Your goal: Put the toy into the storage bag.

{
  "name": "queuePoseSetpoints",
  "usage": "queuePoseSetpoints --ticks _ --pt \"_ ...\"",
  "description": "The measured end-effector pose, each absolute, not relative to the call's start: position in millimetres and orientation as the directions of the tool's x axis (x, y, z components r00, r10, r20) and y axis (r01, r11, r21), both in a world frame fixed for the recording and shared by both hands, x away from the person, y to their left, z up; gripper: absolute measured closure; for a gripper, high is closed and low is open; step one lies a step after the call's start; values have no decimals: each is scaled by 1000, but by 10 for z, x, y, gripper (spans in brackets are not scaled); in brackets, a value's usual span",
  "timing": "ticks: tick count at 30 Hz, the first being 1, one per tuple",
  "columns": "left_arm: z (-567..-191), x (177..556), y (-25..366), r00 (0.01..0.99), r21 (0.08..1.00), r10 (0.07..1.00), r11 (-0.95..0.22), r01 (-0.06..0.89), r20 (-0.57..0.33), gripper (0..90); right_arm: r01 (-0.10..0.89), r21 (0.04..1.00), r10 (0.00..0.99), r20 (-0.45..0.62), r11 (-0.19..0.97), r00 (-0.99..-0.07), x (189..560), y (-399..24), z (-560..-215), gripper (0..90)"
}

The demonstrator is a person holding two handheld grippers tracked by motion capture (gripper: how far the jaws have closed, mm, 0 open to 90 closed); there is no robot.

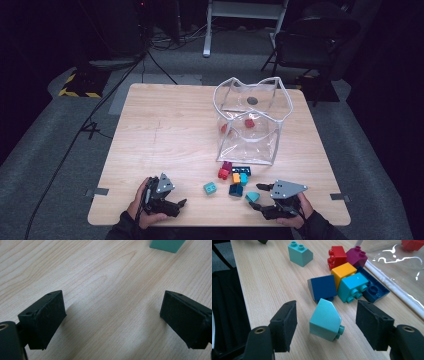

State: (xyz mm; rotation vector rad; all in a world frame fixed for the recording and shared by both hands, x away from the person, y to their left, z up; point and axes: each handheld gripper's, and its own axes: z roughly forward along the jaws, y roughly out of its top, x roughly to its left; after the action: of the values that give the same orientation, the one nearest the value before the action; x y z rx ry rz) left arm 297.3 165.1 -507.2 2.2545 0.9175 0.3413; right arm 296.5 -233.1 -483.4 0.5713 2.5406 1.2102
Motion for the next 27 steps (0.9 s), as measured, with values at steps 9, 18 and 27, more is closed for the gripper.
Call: queuePoseSetpoints --ticks 9,18,27 --pt "-5072 2973 1650 718 671 696 -528 520 -10 64 244 770 456 -68 589 -887 2996 -2310 -4925 343" --pt "-5072 2973 1650 719 671 695 -528 520 -10 64 251 756 450 -63 604 -891 3001 -2259 -5000 367" --pt "-5072 2973 1650 718 672 696 -528 520 -10 64 250 764 466 -74 595 -882 3003 -2272 -5010 549"
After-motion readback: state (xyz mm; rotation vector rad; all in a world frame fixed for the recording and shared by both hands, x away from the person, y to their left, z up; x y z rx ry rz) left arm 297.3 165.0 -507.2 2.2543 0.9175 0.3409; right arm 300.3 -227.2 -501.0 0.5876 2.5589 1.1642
